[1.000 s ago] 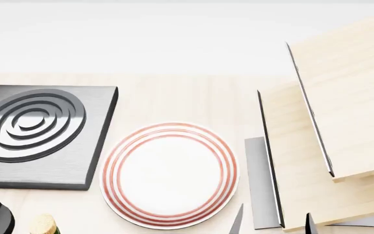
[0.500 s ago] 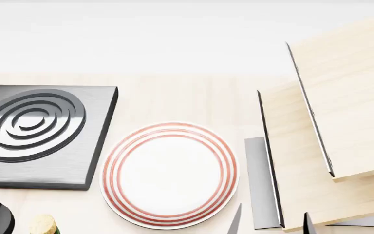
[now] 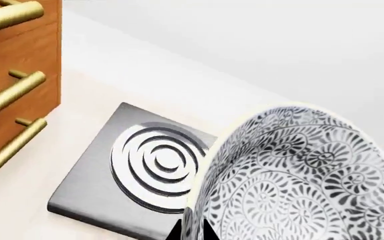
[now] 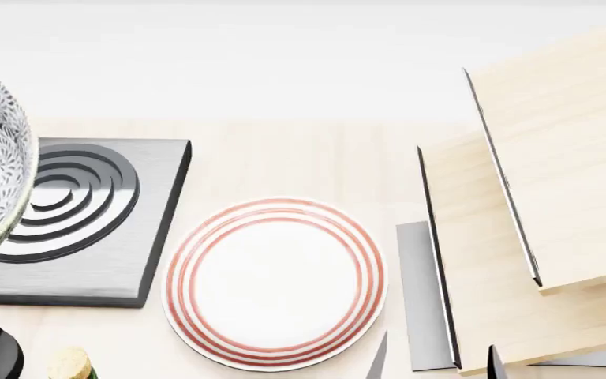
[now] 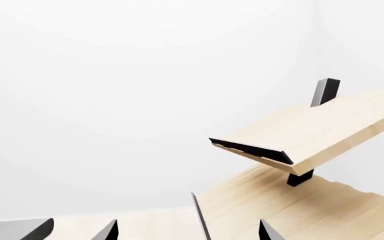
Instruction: Pick up the akita bowl and put it on the plate.
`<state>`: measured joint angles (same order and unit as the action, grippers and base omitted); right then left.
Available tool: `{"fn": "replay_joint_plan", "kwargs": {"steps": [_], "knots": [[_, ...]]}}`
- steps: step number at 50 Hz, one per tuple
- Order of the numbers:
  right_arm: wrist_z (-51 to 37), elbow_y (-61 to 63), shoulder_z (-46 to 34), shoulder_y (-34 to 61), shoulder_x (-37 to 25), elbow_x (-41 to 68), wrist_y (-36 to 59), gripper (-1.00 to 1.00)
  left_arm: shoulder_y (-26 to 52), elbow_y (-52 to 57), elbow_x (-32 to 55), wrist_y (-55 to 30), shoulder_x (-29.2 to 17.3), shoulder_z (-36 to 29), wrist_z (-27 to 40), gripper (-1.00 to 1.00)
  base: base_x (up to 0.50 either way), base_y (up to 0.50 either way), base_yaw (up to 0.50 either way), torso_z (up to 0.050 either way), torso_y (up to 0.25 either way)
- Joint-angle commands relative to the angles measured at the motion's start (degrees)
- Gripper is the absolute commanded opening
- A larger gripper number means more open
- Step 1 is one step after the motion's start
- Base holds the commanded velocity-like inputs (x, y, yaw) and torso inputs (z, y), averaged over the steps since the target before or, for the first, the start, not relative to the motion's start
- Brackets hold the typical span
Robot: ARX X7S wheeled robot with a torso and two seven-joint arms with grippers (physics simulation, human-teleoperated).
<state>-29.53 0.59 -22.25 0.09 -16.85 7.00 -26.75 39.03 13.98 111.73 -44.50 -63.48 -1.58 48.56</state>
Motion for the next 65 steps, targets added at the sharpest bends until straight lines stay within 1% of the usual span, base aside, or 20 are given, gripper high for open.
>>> {"fn": "replay_joint_plan", "kwargs": {"steps": [1,6,15,20,22,31,33,36,42,65], "knots": [[0.1,-0.9,-0.2,0.3,0.0,0.3,-0.3,1.00,6.4,-4.9,2.4,1.7,5.2,-3.1,1.5,-1.00,0.00,0.00,0.00,0.000,0.000],[0.1,-1.4,-0.3,0.4,0.1,0.3,-0.6,1.00,10.9,-8.6,3.6,1.2,8.5,-6.1,2.7,-1.00,0.00,0.00,0.00,0.000,0.002],[0.1,-1.7,-0.4,0.4,0.0,0.7,-1.0,1.00,15.1,-12.1,3.8,0.8,11.7,-9.7,6.6,-1.00,0.00,0.00,0.00,0.000,0.000],[0.1,-2.0,-0.4,0.6,0.0,0.9,-1.0,1.00,17.3,-14.6,1.6,-0.1,13.3,-12.5,7.9,-1.00,0.00,0.00,0.00,0.000,0.000],[0.1,-1.8,-0.4,0.6,-0.1,1.0,-1.0,1.00,18.9,-17.1,0.7,-1.0,15.0,-14.2,7.2,-1.00,0.00,0.00,0.00,0.000,0.000],[0.0,-1.5,-0.3,0.4,-0.5,1.4,-1.0,1.00,22.9,-21.7,-2.8,-2.2,19.8,-18.4,6.4,-1.00,0.00,0.00,0.00,0.000,0.001],[0.0,-1.7,-0.2,0.5,-0.5,1.6,-1.1,1.00,23.8,-23.0,-4.7,-2.2,20.8,-19.5,5.7,-1.00,0.00,0.00,0.00,0.000,0.000],[-0.1,-1.5,-0.2,0.4,-0.6,1.7,-1.1,1.00,25.0,-26.9,-6.9,-2.5,23.1,-21.4,3.1,-1.00,0.00,0.00,0.00,0.000,0.000],[-0.1,-2.4,-0.4,0.7,-0.4,1.6,-1.2,1.00,26.6,-32.1,-9.5,-2.6,26.1,-23.6,-0.4,-1.00,0.00,0.00,0.00,0.000,0.000],[0.0,-3.6,-0.9,1.0,-0.3,2.0,-1.9,1.00,32.0,-41.2,-15.4,-2.8,32.5,-28.6,-5.7,-1.00,0.00,0.00,0.00,0.000,0.000]]}}
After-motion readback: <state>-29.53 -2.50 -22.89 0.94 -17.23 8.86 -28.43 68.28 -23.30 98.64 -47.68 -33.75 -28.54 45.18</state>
